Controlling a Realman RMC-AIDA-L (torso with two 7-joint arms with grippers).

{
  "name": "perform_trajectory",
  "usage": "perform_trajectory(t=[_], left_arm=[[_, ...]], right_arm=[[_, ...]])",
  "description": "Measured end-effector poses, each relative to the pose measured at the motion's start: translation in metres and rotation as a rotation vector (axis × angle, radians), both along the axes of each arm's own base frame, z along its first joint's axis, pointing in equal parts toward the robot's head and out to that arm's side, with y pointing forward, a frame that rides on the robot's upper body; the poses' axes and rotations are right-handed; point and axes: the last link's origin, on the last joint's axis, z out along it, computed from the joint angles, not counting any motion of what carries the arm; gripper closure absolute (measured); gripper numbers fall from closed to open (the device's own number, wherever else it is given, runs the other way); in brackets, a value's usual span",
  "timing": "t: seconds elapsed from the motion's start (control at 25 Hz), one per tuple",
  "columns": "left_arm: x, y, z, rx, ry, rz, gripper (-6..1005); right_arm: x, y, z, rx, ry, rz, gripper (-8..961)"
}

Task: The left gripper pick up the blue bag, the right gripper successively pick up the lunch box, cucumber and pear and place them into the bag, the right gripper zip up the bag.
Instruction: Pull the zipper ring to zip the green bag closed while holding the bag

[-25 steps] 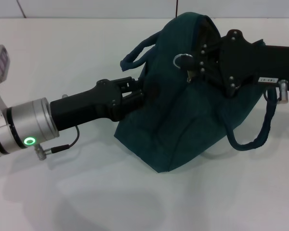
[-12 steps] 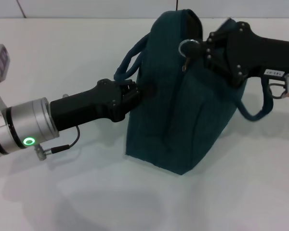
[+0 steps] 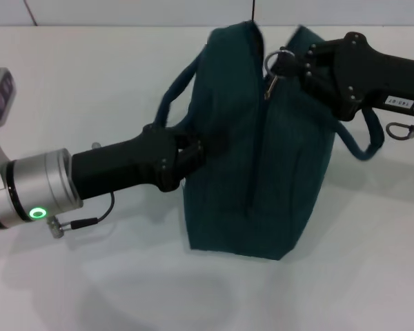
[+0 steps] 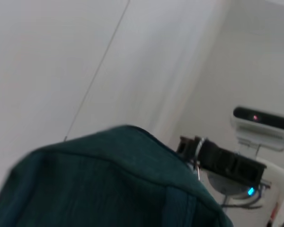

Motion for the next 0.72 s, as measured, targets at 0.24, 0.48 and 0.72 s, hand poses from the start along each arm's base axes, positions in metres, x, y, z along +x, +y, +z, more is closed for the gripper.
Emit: perform_trajectory(t=[0.24,0.48,0.72], left_arm=[[-0.0019,-0.0037,-0.0058,-0.026,0.023,-0.003,944],[-0.004,-0.0061,-0.0086,-0.036,0.033,-0.006,948],[-0.006,-0.0101,-0.0095,-0.049,0.04,-0.014,948]], right_arm=[[-0.0021,0.0012,0.0008,-0.005,0.009,0.001,931],[-0.006,0.0023,0.0018,-0.01,0.014,0.014,931],[-0.008,0.0085,0.0031,-0.01,0.023,-0.003,930]])
